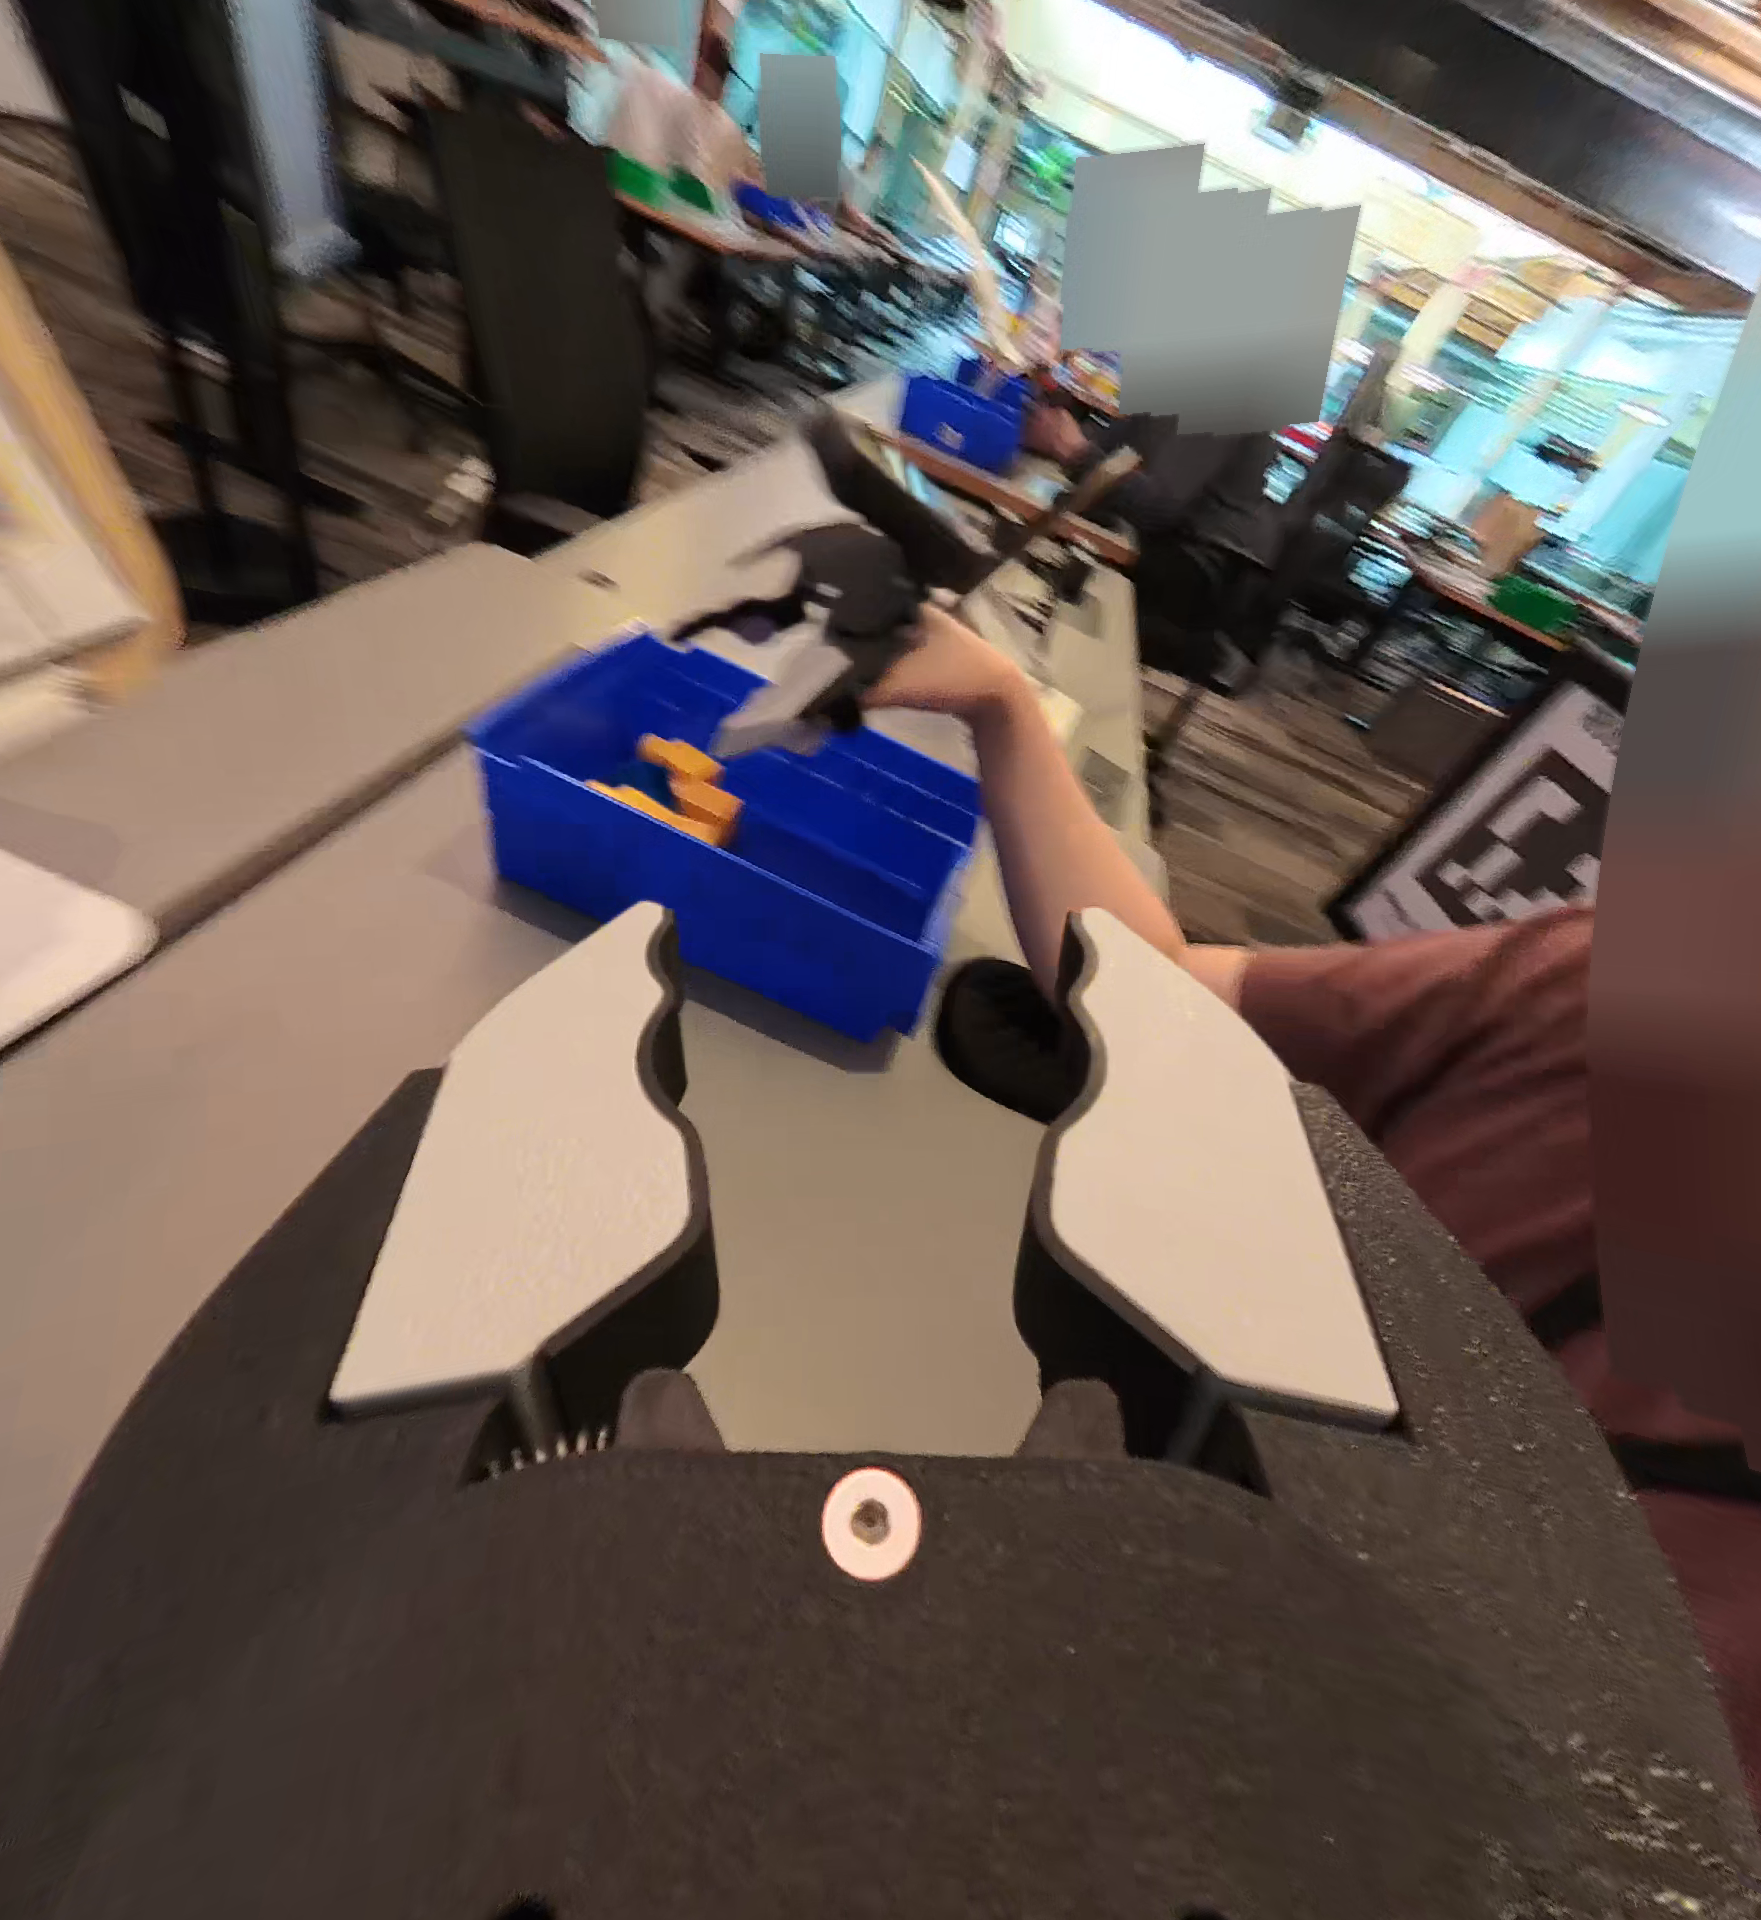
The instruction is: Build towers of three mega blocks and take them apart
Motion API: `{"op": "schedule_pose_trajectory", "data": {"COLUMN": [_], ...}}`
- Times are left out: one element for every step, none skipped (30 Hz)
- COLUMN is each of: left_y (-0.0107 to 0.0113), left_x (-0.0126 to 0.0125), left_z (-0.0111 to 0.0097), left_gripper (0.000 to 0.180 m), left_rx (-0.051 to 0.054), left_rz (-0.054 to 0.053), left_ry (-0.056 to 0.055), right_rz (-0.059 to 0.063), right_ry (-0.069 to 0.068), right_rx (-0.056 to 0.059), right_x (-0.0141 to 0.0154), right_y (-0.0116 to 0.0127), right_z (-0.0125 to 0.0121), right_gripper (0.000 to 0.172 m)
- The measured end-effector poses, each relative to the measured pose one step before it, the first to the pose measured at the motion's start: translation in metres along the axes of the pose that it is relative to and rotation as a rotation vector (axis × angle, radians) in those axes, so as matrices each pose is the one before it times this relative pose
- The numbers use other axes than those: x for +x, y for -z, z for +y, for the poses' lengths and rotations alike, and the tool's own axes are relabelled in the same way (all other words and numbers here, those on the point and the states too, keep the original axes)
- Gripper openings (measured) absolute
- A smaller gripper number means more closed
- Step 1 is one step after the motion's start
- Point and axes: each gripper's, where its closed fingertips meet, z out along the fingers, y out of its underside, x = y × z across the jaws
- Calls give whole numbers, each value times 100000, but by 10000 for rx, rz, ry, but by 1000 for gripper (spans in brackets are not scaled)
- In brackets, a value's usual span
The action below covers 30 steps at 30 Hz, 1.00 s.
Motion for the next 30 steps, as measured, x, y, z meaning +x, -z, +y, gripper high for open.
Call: {"op": "schedule_pose_trajectory", "data": {"left_y": [1223, 1341, 1398, 1377, 1281, 1108, 905, 681, 476, 238, -44, -333, -526, -695, -865, -923, -980, -982, -968, -949, -963, -956, -924, -840, -691, -570, -429, -287, -239, -72], "left_x": [-408, -619, -756, -921, -1030, -1075, -1083, -1125, -1290, -1464, -1489, -1292, -1109, -984, -468, -43, -175, -424, -498, -424, -324, -245, -129, 256, 156, -270, -372, -490, -408, -86], "left_z": [-649, -532, -390, -179, 104, 427, 763, 888, 806, 640, 663, 920, 1139, 1239, 1282, 1252, 1242, 1225, 995, 836, 1018, 1127, 941, 553, 414, 500, 501, 356, 196, -63], "left_gripper": [69, 70, 71, 72, 73, 74, 75, 75, 75, 75, 74, 74, 73, 73, 74, 73, 70, 69, 69, 70, 70, 68, 66, 67, 64, 58, 51, 41, 38, 38], "left_rx": [344, 259, 200, 101, -35, -193, -350, -401, -317, -141, -34, -61, -63, -8, 38, 46, -9, -116, -87, -91, -350, -545, -492, -238, -163, -255, -316, -261, -189, -64], "left_rz": [-779, -905, -946, -958, -920, -851, -758, -702, -756, -819, -810, -691, -594, -553, -255, 0, -72, -221, -271, -226, -169, -127, -63, 174, 107, -180, -259, -342, -265, -14], "left_ry": [-196, -228, -192, -85, 1, 83, 168, 199, 179, 164, 229, 220, 153, 204, 109, 34, 13, -74, -139, -188, -146, -53, 79, 118, 189, 115, -43, -102, -141, -155], "right_rz": [167, 92, 73, 76, 71, 50, 26, 5, -5, -3, 5, 8, -11, -32, -18, 4, -6, -17, -23, -28, -14, 14, 26, 15, 4, 7, 3, -15, -28, -22], "right_ry": [150, 246, 300, 317, 287, 220, 148, 89, 75, 96, 94, 51, 7, 4, 28, 29, -7, -48, -60, -40, -19, -23, -34, -25, -9, -5, -3, 16, 43, 56], "right_rx": [460, 465, 394, 280, 184, 102, 22, -46, -98, -116, -98, -78, -49, -12, 17, 51, 100, 135, 133, 96, 34, -14, -32, -33, -22, -14, -13, 4, 29, 36], "right_x": [-191, -381, -429, -382, -326, -260, -209, -162, -139, -86, -37, 11, 12, 1, 35, 76, 65, 45, -2, -10, 5, 63, 99, 83, 66, 50, 23, -59, -120, -125], "right_y": [1182, 1065, 884, 702, 511, 371, 212, 82, -26, -95, -122, -126, -95, -53, 2, 70, 114, 134, 133, 127, 88, 57, 26, 14, -11, 1, 18, 29, 44, 58], "right_z": [-1108, -1188, -1122, -950, -738, -513, -299, -99, 41, 107, 123, 94, 63, 8, -43, -92, -149, -162, -127, -46, 58, 129, 141, 113, 79, 25, -5, -41, -89, -114], "right_gripper": [82, 82, 82, 81, 81, 81, 81, 81, 81, 80, 80, 80, 80, 80, 80, 80, 80, 79, 79, 79, 79, 78, 78, 78, 78, 78, 78, 78, 77, 77]}}
